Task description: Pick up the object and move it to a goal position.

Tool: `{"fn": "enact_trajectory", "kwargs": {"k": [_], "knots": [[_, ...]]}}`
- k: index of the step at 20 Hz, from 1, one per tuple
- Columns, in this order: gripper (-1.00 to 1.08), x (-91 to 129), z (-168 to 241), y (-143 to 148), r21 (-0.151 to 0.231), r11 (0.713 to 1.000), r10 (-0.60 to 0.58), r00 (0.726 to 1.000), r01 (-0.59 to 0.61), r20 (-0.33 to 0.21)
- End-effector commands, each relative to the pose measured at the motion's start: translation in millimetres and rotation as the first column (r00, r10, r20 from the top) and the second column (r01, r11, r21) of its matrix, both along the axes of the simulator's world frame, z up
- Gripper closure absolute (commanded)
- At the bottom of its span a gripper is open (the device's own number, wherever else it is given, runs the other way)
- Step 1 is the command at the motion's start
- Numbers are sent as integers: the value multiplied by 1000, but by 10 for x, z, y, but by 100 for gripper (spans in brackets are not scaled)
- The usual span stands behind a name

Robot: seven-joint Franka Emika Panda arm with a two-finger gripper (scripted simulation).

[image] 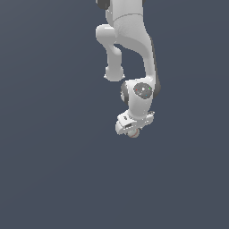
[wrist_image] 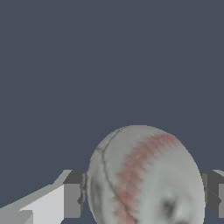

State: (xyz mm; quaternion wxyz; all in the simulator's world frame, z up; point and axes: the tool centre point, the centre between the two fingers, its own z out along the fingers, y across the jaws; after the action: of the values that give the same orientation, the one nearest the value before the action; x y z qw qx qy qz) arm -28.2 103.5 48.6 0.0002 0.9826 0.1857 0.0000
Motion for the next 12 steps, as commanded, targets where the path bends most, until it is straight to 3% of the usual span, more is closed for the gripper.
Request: {"fn": "enact_trajectory", "kwargs": {"k": [1, 12], "knots": [[108, 1, -9, 3, 0, 1000, 1, 1000, -1, 0], [108, 90, 291, 31, 0, 1000, 0, 1000, 0, 0]]}}
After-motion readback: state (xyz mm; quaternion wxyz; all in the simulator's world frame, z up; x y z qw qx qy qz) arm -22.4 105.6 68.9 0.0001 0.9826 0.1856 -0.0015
